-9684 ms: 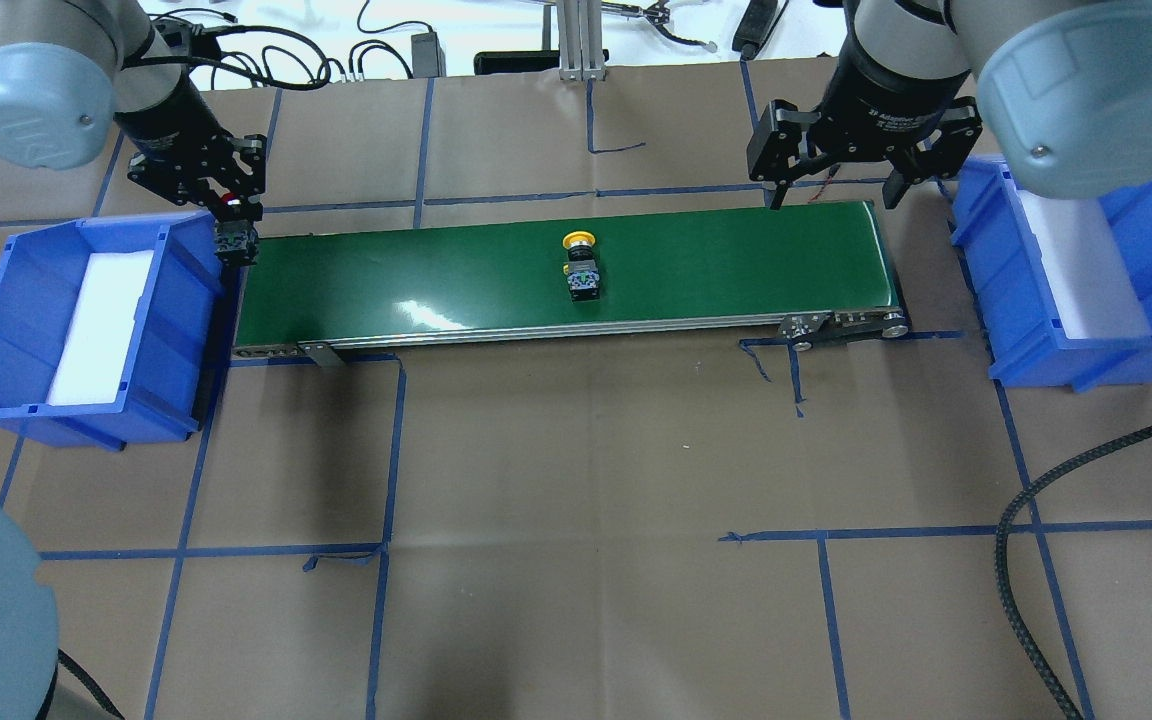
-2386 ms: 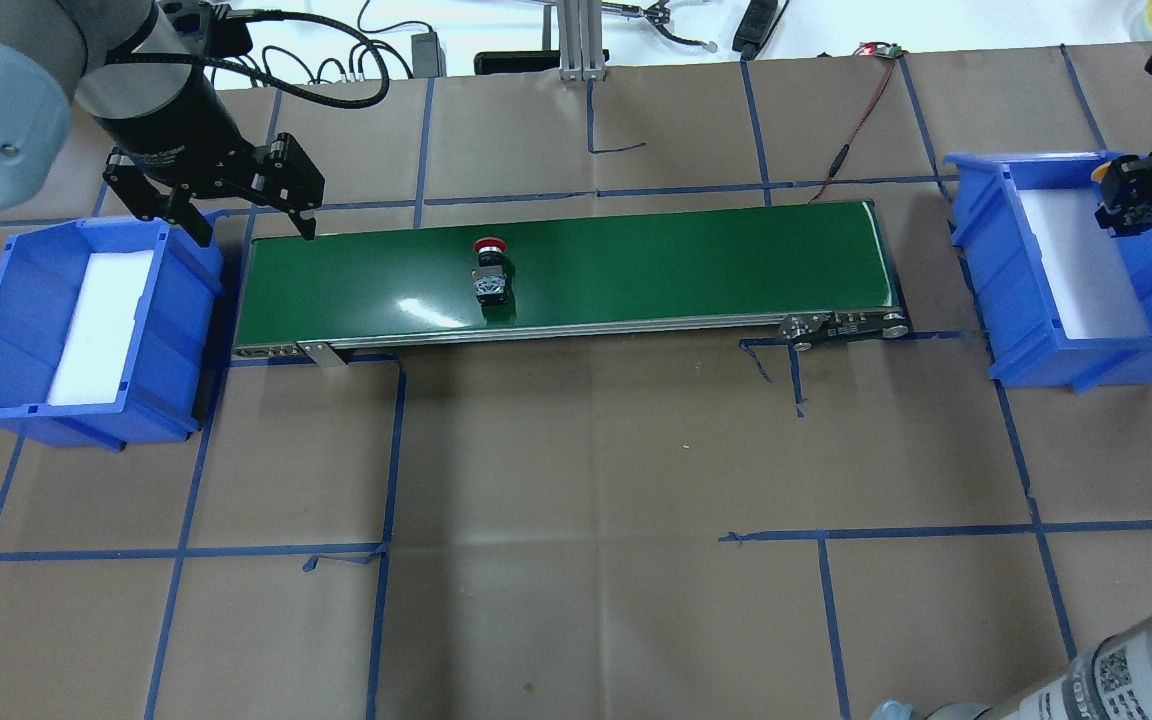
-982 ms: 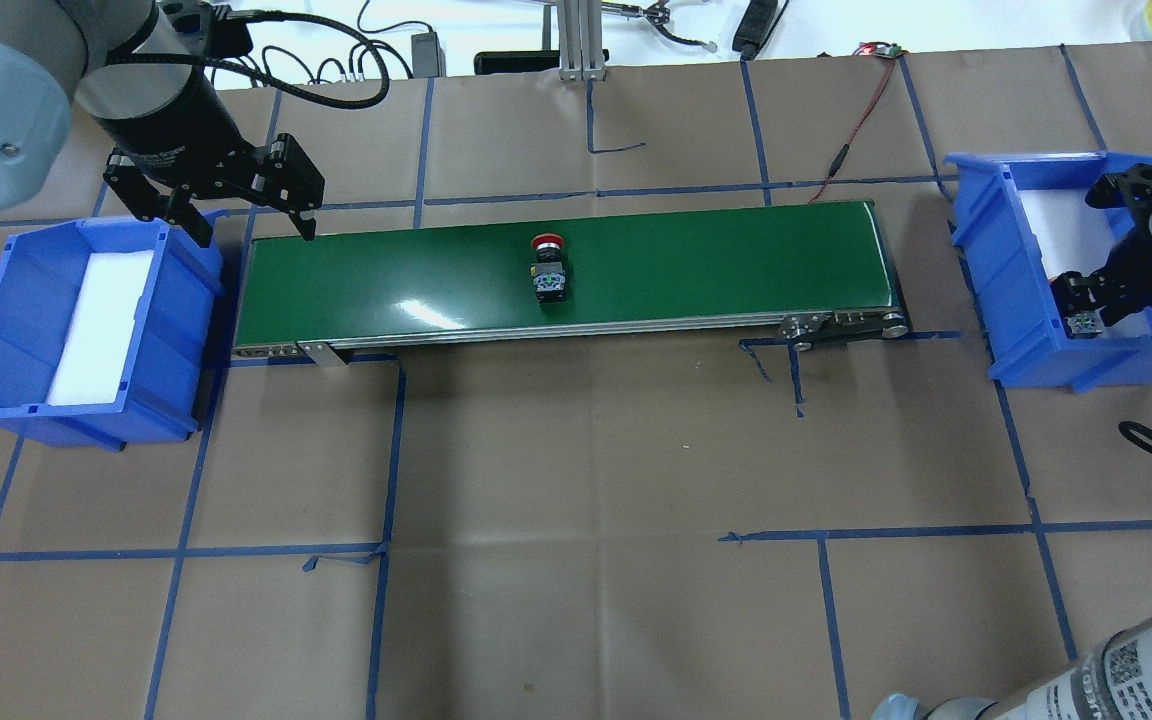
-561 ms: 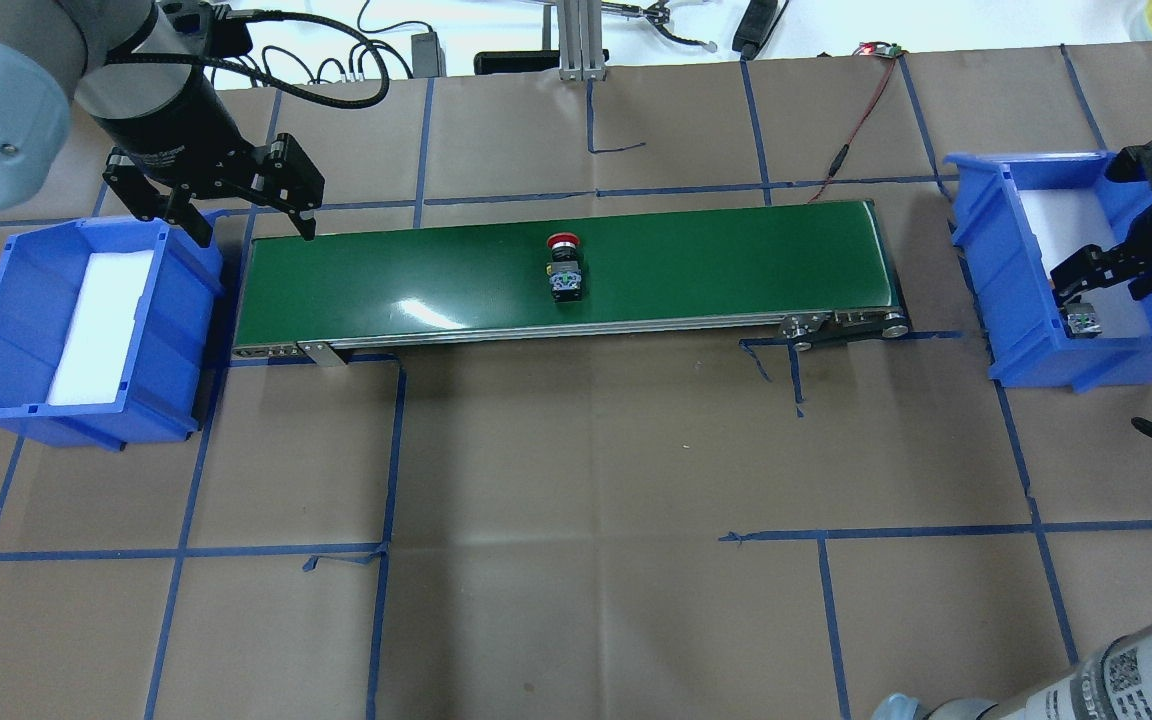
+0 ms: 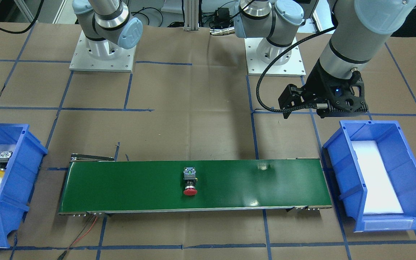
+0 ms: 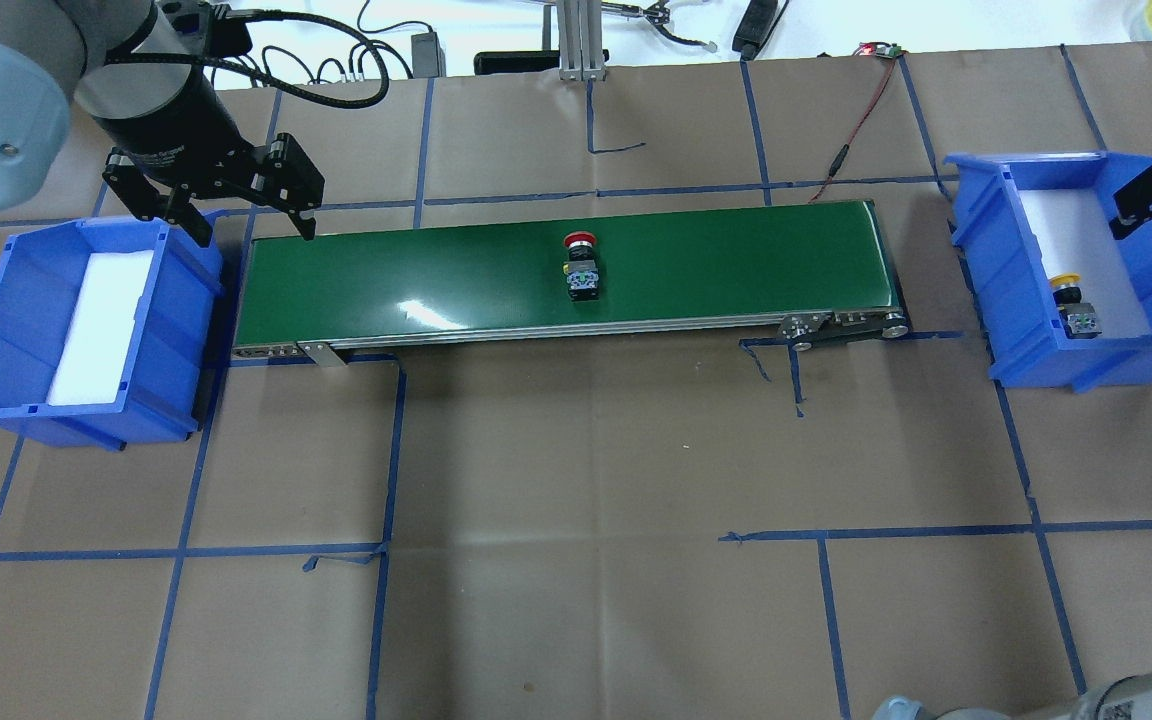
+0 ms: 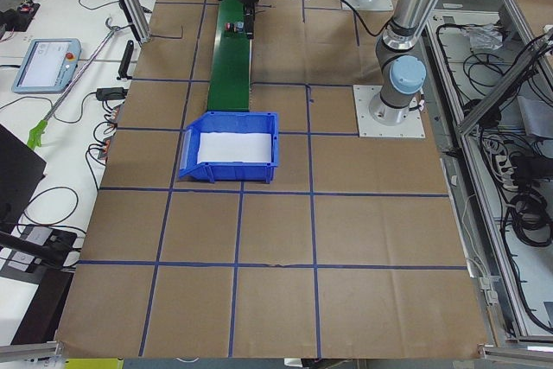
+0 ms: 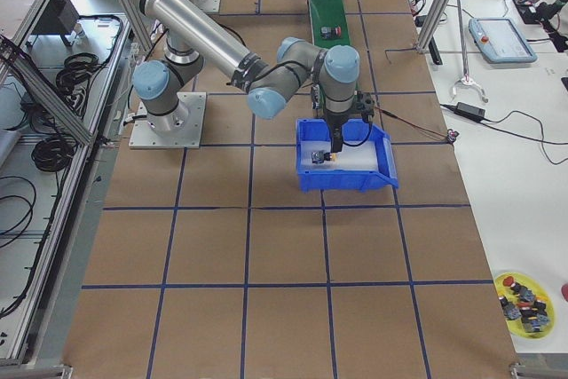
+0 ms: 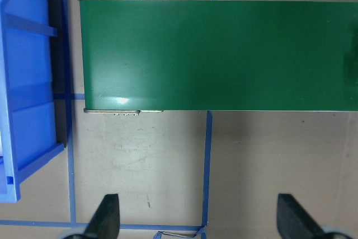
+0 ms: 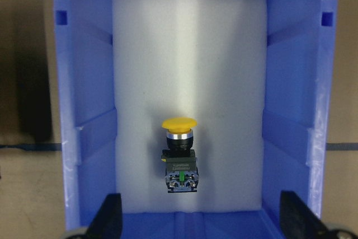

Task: Transport two buttons from left to right
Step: 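Raise the right gripper and move it back over the conveyor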

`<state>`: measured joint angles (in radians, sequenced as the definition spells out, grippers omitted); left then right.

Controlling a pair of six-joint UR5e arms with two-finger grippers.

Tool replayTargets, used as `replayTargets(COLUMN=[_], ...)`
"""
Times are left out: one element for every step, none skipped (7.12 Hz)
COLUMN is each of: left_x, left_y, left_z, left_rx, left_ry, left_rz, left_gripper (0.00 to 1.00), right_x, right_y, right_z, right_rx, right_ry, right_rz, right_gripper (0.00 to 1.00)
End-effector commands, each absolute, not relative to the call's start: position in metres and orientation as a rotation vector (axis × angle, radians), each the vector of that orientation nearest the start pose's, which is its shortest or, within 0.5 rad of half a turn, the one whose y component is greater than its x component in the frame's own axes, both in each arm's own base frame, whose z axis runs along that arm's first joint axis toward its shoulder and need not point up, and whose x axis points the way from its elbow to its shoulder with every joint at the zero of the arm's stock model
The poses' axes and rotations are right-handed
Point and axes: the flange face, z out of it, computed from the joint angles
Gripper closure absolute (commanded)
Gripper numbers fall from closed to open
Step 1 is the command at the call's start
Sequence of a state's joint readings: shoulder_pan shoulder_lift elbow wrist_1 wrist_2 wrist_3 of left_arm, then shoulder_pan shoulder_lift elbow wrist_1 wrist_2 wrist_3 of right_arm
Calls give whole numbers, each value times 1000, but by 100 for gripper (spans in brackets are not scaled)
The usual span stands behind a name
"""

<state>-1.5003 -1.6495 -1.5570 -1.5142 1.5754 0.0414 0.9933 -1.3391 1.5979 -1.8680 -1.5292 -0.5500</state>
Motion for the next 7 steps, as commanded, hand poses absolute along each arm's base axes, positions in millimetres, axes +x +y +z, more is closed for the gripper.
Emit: replayTargets(left_x=[-96,-96,-96,-96,-96,-96,-96], left_y=[-532,-532,-532,-532,-532,-532,-532], left_z=[461,461,461,461,460,461,461], left_rx=[-46,-46,-46,-46,-46,-46,-46], left_ry=[3137,3137,3137,3137,3137,3137,3137], left_rz=[12,12,12,12,15,12,12], left_gripper=[1,1,1,1,1,1,1], right_x=[-171,-146,-105,-59,-27,0,33], right_y=[-564,-573,-583,-590,-591,-586,-582], right_z=[432,442,444,448,449,457,462], right_rx=[228,229,169,116,177,246,244], right_ry=[3097,3134,3169,3173,3165,3164,3166], right_rz=[12,6,8,-25,-27,-49,-68], right_gripper=[0,0,0,0,0,0,0])
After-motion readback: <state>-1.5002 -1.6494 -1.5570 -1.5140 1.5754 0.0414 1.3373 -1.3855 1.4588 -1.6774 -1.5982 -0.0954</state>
